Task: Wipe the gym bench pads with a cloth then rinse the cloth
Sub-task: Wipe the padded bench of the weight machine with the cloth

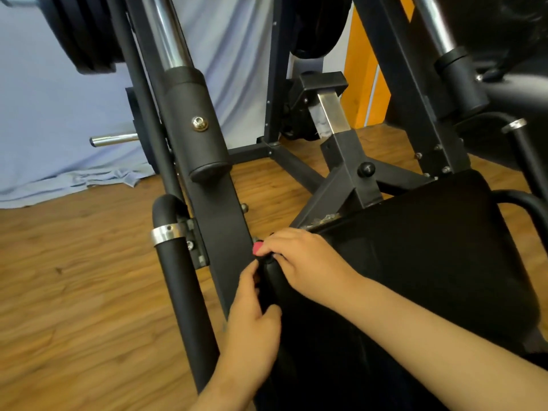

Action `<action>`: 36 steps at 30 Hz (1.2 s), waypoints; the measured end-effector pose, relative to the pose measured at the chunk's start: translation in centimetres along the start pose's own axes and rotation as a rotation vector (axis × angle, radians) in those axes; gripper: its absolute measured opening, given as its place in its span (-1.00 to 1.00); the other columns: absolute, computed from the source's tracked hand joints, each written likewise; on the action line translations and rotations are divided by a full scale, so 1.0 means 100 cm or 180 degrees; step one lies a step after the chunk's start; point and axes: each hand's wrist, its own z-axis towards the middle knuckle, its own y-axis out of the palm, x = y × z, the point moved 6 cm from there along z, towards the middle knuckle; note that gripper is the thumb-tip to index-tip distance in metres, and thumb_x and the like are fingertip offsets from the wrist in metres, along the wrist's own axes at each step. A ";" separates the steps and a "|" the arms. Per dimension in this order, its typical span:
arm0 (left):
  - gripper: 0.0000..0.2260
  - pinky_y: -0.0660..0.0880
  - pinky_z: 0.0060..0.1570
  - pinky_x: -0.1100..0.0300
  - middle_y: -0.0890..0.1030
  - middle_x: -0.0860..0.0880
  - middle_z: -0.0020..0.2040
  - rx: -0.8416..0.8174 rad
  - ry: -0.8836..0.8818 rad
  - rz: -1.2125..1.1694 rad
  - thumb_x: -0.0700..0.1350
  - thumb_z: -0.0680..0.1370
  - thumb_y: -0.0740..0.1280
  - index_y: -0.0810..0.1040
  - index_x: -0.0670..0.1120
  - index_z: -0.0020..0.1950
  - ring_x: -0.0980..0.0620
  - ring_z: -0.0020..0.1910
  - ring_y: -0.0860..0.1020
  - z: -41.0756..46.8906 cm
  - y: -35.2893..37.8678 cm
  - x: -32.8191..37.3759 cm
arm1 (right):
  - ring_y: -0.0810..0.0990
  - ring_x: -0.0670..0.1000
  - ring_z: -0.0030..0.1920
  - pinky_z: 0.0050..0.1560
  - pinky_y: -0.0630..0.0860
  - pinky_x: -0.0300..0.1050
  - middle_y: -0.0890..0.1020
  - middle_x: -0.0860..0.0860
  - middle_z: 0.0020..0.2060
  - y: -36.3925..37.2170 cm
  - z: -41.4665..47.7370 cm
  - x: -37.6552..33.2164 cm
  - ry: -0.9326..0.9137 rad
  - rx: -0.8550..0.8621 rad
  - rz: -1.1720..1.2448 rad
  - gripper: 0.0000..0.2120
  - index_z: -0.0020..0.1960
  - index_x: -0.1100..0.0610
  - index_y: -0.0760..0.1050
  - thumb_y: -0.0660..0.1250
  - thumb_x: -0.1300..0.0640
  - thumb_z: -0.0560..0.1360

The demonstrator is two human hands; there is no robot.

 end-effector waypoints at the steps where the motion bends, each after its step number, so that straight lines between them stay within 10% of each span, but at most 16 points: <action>1: -0.39 0.31 -0.02 0.65 0.38 0.37 0.13 0.0112 0.0041 -0.0070 -0.45 0.51 0.20 0.27 0.21 0.31 0.62 0.02 0.37 0.000 -0.002 0.002 | 0.58 0.00 0.13 0.17 0.45 -0.16 0.66 0.02 0.05 0.003 -0.003 -0.004 -0.0138 0.0076 -0.0053 -0.71 0.09 0.12 0.63 0.26 0.35 0.47; 6: -0.43 0.29 0.41 0.24 0.42 0.13 0.33 0.0284 0.0181 -0.0005 -0.43 0.52 0.21 0.29 0.09 0.39 0.26 0.33 0.38 -0.008 -0.006 -0.008 | 0.43 -0.03 0.35 0.43 0.24 -0.15 0.56 0.09 0.26 0.033 -0.053 -0.019 -0.0688 -0.0213 0.0113 -0.61 0.23 0.21 0.57 0.17 0.30 0.45; 10: -0.38 0.11 0.28 0.62 0.25 0.26 0.41 0.0116 0.0525 0.0417 -0.35 0.55 0.23 0.16 0.13 0.50 0.51 0.36 0.15 -0.020 0.000 -0.009 | 0.29 -0.06 0.46 0.50 0.13 -0.06 0.50 0.02 0.34 0.033 -0.078 -0.013 -0.0861 -0.0336 -0.0144 -0.58 0.35 0.17 0.46 0.11 0.28 0.53; 18: -0.36 0.22 0.23 0.57 0.37 0.30 0.26 0.0641 0.0715 0.0220 -0.41 0.43 0.35 0.29 0.08 0.39 0.41 0.27 0.34 -0.033 0.006 -0.012 | 0.26 0.11 0.47 0.50 0.11 0.07 0.44 0.11 0.38 0.023 -0.044 0.001 -0.0823 0.0098 -0.0728 -0.41 0.35 0.23 0.45 0.25 0.54 0.36; 36: -0.63 0.36 0.26 0.31 0.47 0.01 0.14 0.0783 0.0922 -0.0132 -0.26 0.38 0.28 0.39 0.02 0.14 0.17 0.20 0.45 -0.038 0.009 -0.019 | 0.24 0.05 0.48 0.49 0.13 -0.02 0.41 0.08 0.40 0.068 -0.151 0.000 -0.0766 -0.0018 -0.0341 -0.64 0.40 0.17 0.30 -0.05 0.20 0.66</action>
